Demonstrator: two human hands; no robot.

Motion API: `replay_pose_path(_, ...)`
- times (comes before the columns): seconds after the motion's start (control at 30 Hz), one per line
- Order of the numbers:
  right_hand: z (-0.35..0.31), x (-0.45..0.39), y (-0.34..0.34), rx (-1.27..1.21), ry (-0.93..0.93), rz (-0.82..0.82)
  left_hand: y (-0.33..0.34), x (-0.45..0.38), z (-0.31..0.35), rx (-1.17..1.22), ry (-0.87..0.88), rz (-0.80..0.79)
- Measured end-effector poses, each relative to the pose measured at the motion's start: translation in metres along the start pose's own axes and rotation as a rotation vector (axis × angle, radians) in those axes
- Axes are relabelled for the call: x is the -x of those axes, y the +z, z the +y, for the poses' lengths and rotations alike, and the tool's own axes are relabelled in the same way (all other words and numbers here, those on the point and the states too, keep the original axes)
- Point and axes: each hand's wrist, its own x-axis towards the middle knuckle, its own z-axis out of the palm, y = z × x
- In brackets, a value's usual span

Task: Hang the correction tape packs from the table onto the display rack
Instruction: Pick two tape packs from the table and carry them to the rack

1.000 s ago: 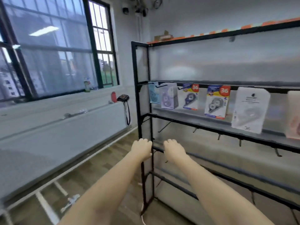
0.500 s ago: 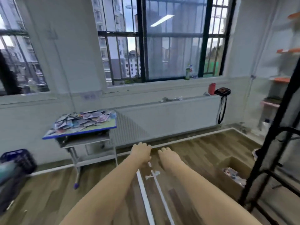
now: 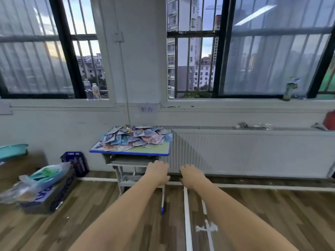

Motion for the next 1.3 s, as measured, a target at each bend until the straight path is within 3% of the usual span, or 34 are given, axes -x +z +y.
replay_pose_path(0.43, -0.002, -0.247, 0.025, 0.042, -0.062, -0.143, 0.023, -0.203, -0.114, 0.006, -0.065, -0.081)
replay_pose_path(0.67, -0.005, -0.402, 0.016, 0.001, -0.059, -0.145, 0.030, -0.336, -0.200, 0.039, -0.057, -0.016)
replay_pose_path(0.93, 0.017, -0.527, 0.044, -0.033, -0.052, -0.238, 0.059, -0.459, -0.244, 0.044, -0.040, -0.115)
replay_pose_path(1.3, 0.053, -0.734, 0.051, -0.080, -0.082, -0.323, 0.085, -0.644, -0.321, 0.159, -0.190, -0.165)
